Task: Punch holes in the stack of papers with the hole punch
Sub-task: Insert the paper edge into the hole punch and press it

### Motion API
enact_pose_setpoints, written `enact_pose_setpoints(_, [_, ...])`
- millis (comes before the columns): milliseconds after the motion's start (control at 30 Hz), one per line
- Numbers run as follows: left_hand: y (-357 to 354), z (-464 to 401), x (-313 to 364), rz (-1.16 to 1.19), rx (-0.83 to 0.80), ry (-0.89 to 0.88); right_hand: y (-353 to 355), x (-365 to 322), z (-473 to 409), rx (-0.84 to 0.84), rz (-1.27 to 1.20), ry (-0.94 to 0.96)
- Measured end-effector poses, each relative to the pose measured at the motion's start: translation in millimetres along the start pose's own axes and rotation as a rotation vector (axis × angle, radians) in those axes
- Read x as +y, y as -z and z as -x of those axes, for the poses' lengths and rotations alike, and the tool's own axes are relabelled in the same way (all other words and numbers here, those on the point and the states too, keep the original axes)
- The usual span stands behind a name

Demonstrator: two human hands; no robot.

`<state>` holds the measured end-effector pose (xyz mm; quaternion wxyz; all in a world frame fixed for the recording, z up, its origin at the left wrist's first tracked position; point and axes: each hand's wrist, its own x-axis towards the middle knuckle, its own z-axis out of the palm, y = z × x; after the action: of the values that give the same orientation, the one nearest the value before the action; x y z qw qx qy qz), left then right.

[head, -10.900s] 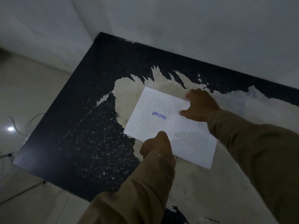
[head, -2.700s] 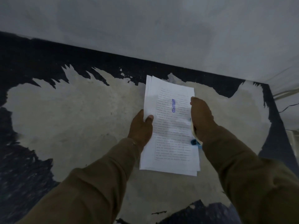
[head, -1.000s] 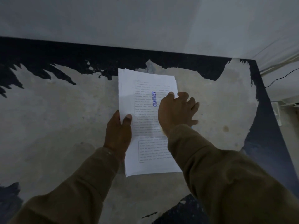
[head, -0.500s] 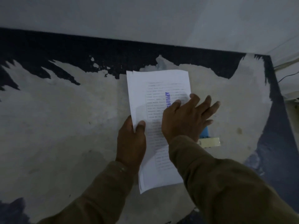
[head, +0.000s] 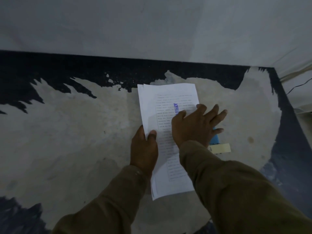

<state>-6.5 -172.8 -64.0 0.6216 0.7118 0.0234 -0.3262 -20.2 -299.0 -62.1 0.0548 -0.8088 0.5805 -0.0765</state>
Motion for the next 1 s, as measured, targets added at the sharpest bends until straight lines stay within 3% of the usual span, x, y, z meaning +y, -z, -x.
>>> enact_pose_setpoints(233, [1,6,6,0.063,0.019,0.044,21,0,-7,-0.231,-0.116,-0.05])
enact_pose_setpoints(433, [-1,9,11,0.016,0.054,0.028,69,14,-37,-0.635,-0.458,-0.033])
enact_pose_setpoints(500, [-1,9,12,0.025,0.07,0.032,84,21,-44,-0.836,-0.627,-0.077])
enact_pose_setpoints(567, [-2,7,11,0.013,0.073,0.031,91,29,-46,-0.936,-0.717,-0.14])
enact_pose_setpoints(1000, [-4,3,2,0.011,0.095,0.01,87,35,-42,-0.948,-0.818,-0.098])
